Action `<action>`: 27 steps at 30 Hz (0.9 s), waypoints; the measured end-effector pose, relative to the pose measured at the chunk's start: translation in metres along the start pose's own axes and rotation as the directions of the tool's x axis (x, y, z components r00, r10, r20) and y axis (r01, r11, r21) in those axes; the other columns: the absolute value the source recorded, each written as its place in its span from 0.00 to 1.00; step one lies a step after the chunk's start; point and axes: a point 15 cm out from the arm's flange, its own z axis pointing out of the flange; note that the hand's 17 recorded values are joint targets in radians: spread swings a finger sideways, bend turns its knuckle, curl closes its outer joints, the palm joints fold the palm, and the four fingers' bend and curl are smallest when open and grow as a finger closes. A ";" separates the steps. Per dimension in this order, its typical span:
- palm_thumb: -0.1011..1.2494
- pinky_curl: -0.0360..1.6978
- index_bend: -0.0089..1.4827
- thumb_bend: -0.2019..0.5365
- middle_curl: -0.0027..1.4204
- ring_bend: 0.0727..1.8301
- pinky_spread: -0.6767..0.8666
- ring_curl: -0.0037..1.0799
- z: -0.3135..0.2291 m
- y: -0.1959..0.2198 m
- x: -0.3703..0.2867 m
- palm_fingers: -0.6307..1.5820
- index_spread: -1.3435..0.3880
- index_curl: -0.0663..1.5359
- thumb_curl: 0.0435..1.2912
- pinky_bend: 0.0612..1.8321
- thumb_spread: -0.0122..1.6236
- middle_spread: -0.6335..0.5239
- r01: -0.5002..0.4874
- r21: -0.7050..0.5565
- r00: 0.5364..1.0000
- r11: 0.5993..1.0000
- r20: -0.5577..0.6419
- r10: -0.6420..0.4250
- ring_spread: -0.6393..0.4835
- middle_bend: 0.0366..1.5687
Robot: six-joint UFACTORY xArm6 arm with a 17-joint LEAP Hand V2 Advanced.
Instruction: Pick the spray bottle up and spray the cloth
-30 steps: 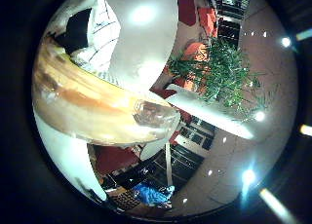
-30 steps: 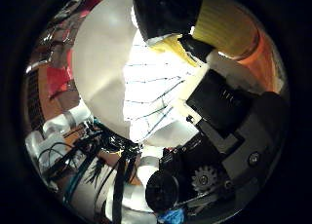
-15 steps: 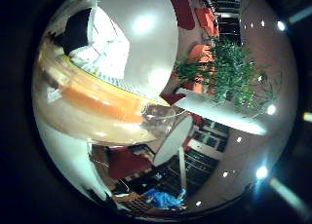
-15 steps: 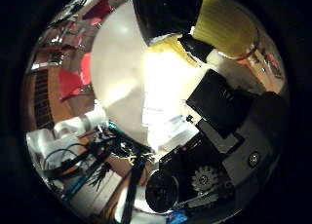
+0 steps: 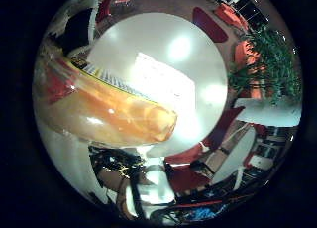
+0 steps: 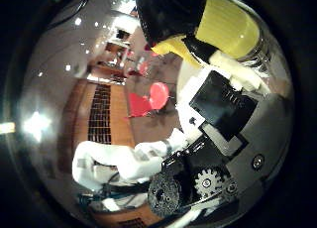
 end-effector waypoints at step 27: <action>0.85 0.86 0.82 0.25 0.45 0.74 0.30 0.71 0.176 0.017 0.044 0.80 0.67 0.51 0.63 0.54 0.50 0.46 -0.074 0.268 0.904 0.961 0.425 -0.049 0.38 0.90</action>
